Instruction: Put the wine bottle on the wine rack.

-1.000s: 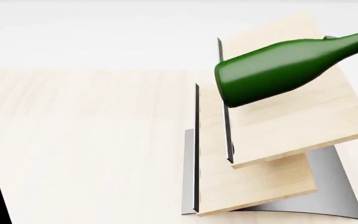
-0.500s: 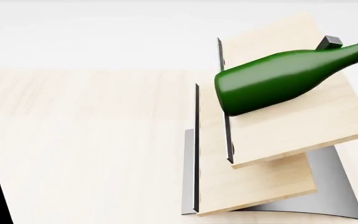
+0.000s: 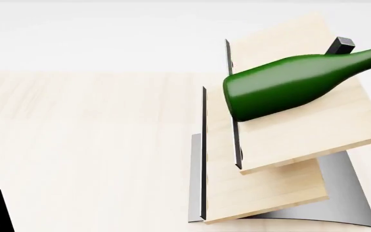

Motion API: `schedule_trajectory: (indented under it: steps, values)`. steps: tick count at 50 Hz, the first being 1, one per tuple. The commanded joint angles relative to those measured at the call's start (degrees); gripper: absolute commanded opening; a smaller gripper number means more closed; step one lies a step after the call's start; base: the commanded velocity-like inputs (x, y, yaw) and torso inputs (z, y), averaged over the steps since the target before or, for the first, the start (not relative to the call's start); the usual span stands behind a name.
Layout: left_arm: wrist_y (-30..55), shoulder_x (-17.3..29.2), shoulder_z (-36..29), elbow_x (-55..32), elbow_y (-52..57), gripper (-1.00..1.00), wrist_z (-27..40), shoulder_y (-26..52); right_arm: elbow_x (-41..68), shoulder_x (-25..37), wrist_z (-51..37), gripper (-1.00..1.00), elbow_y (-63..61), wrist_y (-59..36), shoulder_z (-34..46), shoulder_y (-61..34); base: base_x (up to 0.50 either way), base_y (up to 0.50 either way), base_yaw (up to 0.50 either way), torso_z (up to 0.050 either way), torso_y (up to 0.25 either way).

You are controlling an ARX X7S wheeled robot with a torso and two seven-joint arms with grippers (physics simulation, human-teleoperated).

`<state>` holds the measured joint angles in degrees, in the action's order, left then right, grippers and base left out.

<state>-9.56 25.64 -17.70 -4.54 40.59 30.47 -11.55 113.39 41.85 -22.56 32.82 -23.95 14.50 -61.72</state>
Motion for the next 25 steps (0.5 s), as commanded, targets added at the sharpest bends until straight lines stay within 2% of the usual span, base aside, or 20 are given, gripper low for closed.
schedule_trajectory:
  steps: [1,11,12,25]
  values:
    - [-0.03,0.08,-0.15,-0.04,-0.14,1.0,0.1,0.11,-0.97,0.0,0.99,-1.0,-0.34,0.16,-1.02,0.38,0.0,0.0,0.0,0.0,0.0]
    - [0.07,0.15,-0.28,-0.05,-0.16,1.0,0.18,0.28,-1.11,-0.12,1.96,-1.0,0.35,-0.1,-0.93,0.23,0.0,0.0,0.0,0.0,0.0]
    - [0.05,0.16,-0.28,-0.11,-0.23,1.0,0.18,0.3,-1.11,-0.14,2.19,1.0,0.6,-0.17,-0.9,0.2,0.0,0.0,0.0,0.0,0.0]
    - [0.0,0.28,-0.46,-0.04,-0.18,1.0,0.31,0.29,-0.32,-0.05,1.81,1.0,-0.42,-0.23,-1.52,0.82,0.0,0.0,0.0,0.0,0.0]
